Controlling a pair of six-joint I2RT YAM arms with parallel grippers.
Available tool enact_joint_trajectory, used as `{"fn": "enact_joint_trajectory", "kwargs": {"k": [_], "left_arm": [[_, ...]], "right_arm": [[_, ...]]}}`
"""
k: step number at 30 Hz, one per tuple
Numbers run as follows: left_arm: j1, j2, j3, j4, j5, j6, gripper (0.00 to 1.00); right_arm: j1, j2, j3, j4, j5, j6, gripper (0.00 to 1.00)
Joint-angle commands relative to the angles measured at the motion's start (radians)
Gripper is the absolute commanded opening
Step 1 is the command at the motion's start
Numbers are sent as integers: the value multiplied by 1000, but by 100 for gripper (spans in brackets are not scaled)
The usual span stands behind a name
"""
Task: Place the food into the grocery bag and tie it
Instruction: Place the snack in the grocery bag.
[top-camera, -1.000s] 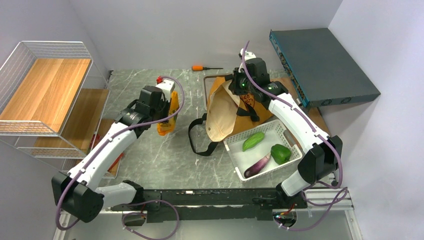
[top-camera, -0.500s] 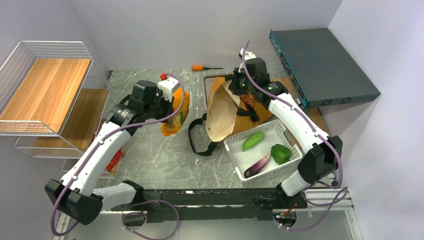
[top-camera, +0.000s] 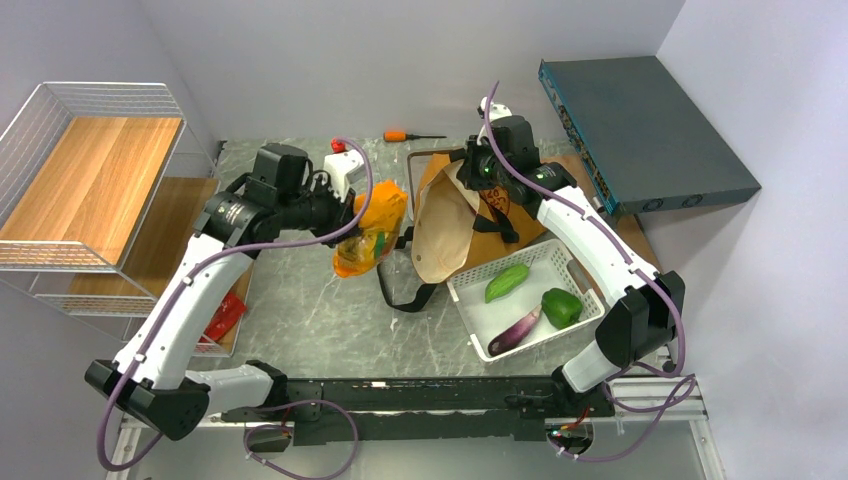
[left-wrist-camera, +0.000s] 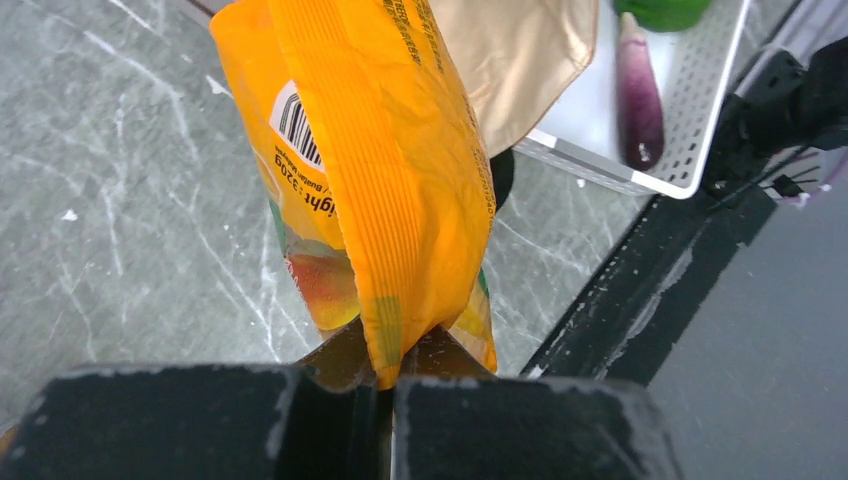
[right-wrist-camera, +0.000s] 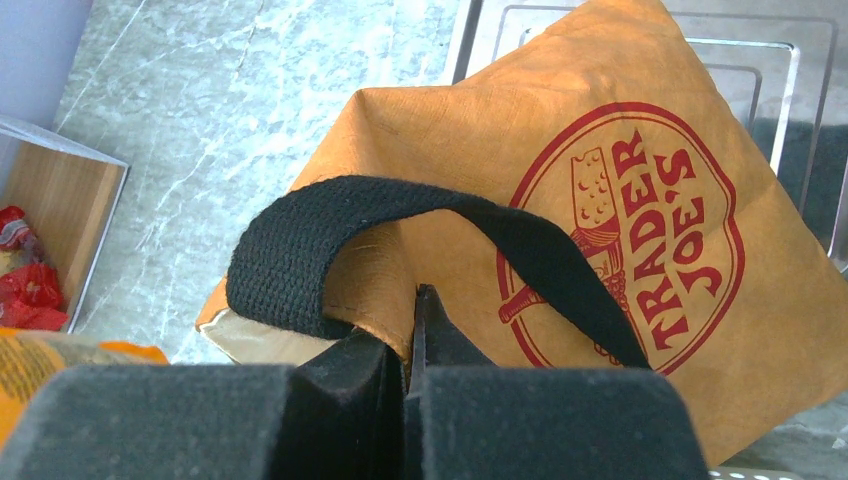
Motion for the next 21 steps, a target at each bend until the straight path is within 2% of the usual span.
{"fn": "enact_joint_trajectory", "kwargs": {"k": [1, 21], "left_arm": [[-8, -7, 84, 42, 162, 19, 0], [-106, 193, 170, 172, 298, -72, 0]], "right_arm": [[-11, 0, 29, 32, -1, 7, 0], [-11, 7, 38, 29, -4, 5, 0]]}}
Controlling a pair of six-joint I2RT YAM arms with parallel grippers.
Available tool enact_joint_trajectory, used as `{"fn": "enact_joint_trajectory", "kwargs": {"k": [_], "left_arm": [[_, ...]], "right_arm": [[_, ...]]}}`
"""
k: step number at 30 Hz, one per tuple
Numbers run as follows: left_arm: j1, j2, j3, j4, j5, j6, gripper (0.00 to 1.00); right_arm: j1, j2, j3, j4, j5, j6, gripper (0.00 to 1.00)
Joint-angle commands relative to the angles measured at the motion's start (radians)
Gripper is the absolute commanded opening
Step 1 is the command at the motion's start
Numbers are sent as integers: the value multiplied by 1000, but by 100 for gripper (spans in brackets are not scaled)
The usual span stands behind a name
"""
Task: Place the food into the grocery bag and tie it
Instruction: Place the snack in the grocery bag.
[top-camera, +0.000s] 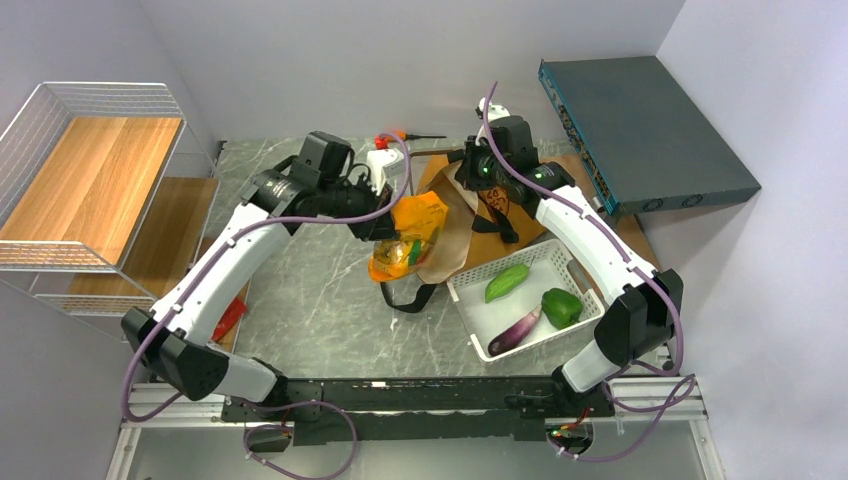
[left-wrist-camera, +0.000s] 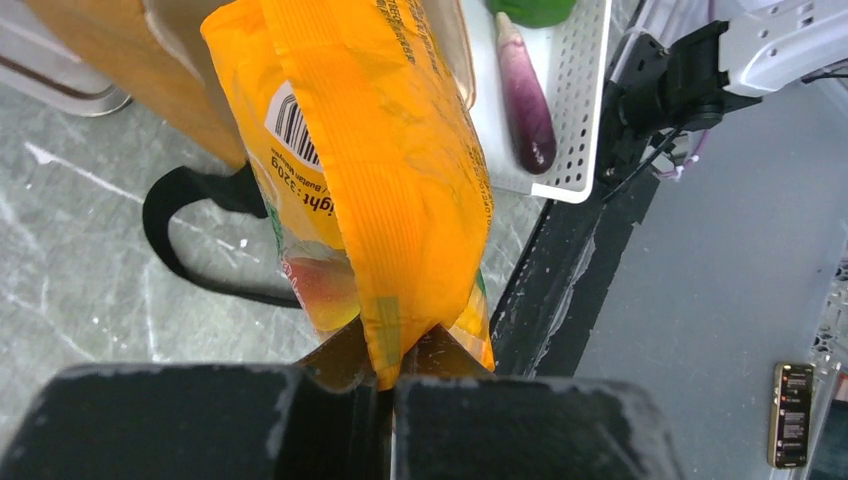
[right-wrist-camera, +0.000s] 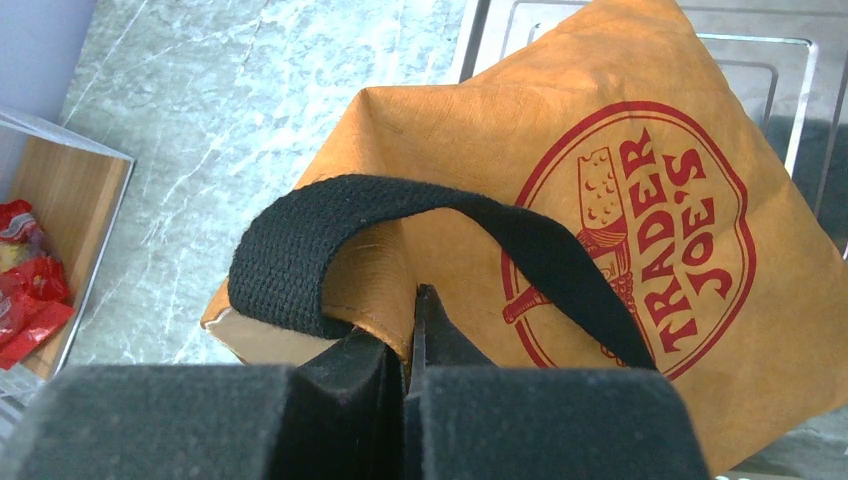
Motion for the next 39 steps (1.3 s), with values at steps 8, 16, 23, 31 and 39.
{"fn": "enact_joint_trajectory", "kwargs": {"k": [8, 16, 23, 31, 39], "left_arm": [[-38, 64, 129, 190, 154, -59, 0], [-39, 124, 156, 210, 106, -126, 0], [-38, 163, 145, 288, 69, -166, 0], [-37, 230, 168, 364, -11, -214, 0], [-38, 256, 153, 424, -29, -282, 0]], "right_arm": [[-10, -6, 35, 27, 14, 1, 0], [-11, -12, 52, 21, 14, 1, 0], [-10, -30, 75, 10, 14, -3, 0], [-11, -47, 108, -10, 7, 1, 0], [-11, -50, 163, -22, -8, 15, 0]]}}
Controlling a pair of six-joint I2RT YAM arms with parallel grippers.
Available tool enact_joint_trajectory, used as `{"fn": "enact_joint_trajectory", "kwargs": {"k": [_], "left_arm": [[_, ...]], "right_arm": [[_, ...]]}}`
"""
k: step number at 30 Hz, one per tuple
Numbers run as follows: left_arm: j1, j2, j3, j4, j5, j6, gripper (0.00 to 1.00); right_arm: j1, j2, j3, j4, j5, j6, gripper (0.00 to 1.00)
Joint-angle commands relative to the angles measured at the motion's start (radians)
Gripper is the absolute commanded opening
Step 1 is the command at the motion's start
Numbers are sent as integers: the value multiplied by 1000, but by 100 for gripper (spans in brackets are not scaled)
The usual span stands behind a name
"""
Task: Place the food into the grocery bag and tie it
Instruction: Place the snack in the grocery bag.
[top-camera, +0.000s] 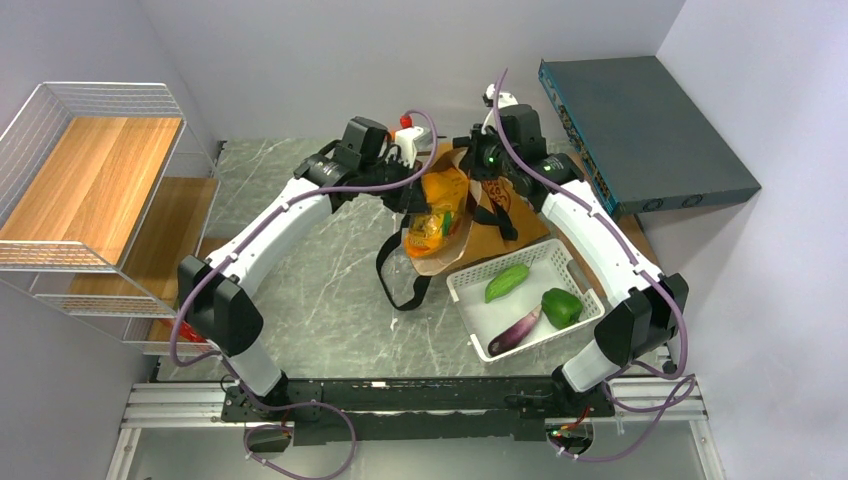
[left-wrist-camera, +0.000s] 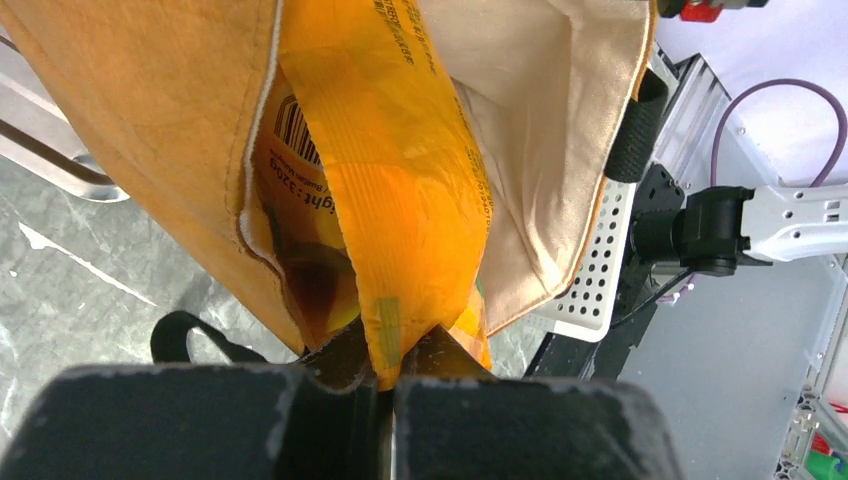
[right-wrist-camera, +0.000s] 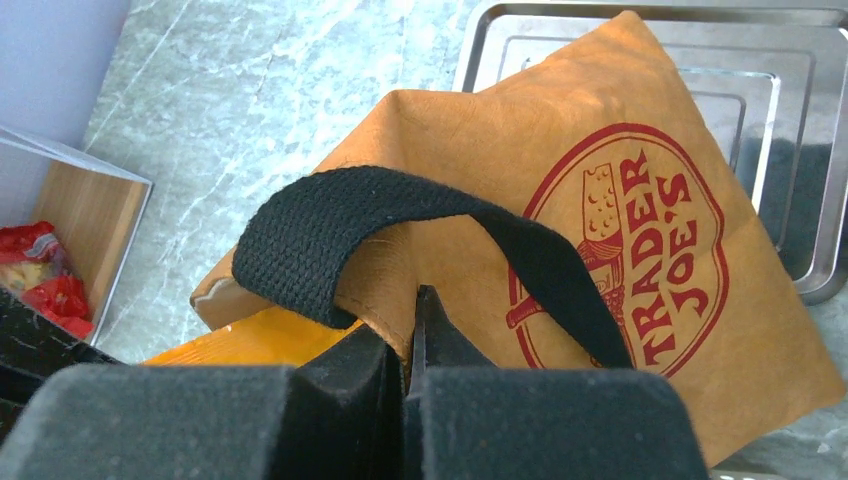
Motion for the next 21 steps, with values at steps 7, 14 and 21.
{"fn": "enact_joint_trajectory", "kwargs": {"k": [7, 14, 21], "left_arm": [[-4, -10, 31, 308, -71, -248, 0], [-16, -20, 34, 335, -113, -262, 99], [-17, -73, 61, 193, -237, -203, 99]], "right_arm": [[-4, -45, 84, 33, -20, 27, 0], [-4, -43, 75, 34, -21, 31, 0], [-4, -37, 84, 32, -19, 28, 0]]}}
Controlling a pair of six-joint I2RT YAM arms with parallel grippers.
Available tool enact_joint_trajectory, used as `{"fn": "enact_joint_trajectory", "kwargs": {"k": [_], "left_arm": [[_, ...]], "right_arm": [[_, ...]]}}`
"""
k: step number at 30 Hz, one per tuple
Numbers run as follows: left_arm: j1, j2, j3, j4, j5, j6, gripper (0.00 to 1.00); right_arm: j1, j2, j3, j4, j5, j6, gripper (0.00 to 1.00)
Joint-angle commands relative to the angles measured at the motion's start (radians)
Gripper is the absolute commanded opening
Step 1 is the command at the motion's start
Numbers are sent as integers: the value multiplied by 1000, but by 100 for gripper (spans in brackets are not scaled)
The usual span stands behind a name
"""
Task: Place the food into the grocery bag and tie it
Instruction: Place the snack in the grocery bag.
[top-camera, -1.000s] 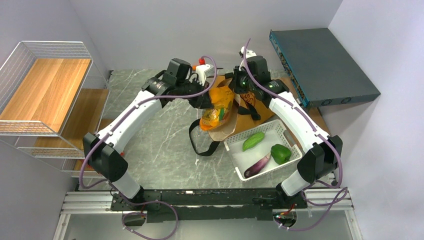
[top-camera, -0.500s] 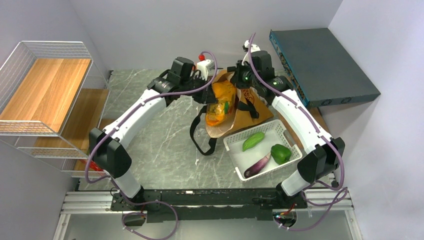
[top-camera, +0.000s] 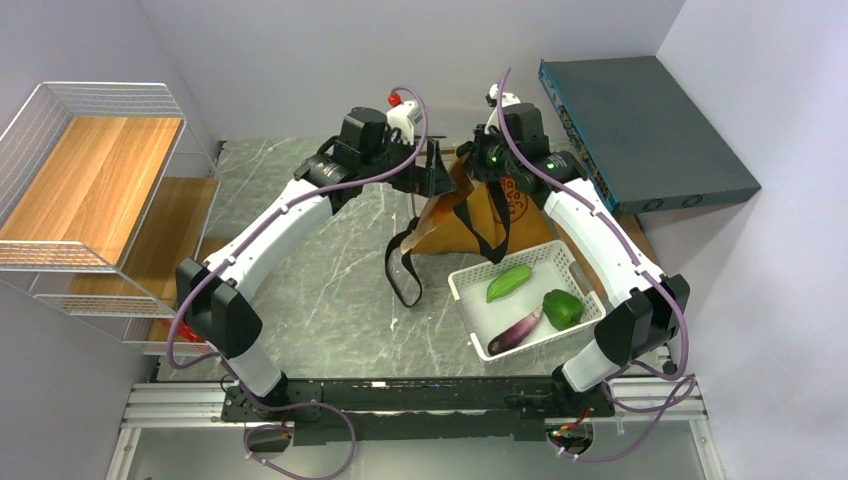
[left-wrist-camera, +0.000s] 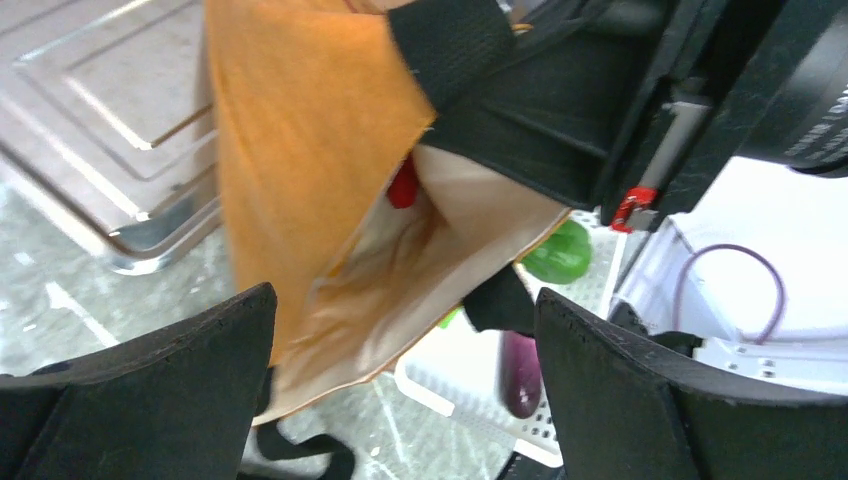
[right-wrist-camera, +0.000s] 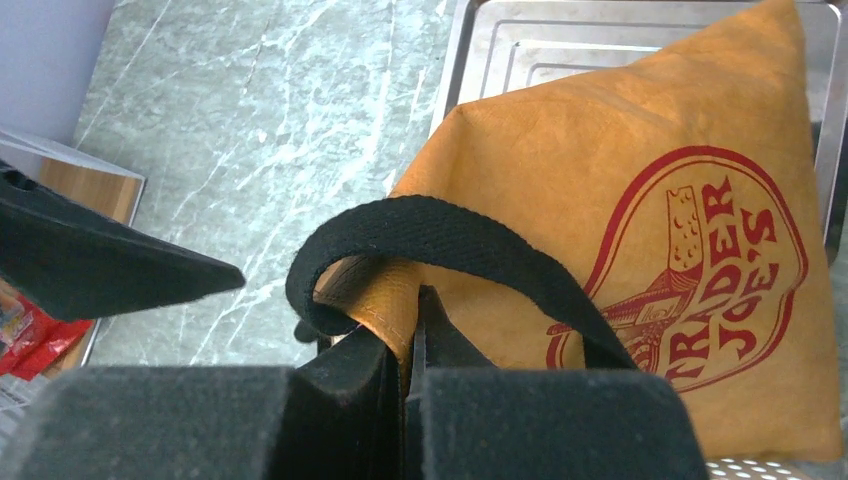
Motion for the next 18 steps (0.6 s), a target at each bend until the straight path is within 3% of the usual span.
{"fn": "enact_joint_trajectory", "kwargs": {"k": [1, 7, 11, 18], "left_arm": [[3, -84, 52, -71, -142, 66, 99], [4, -160, -62, -182, -316, 186, 99], [5, -196, -205, -158, -419, 203, 99], [-3, -210, -357, 8, -299, 274, 97]], "right_arm": [[1, -34, 59, 85, -19, 20, 0], [1, -28, 60, 87, -24, 24, 0], [2, -22, 62, 87, -26, 26, 0], [2, -18, 62, 88, -30, 28, 0]]}}
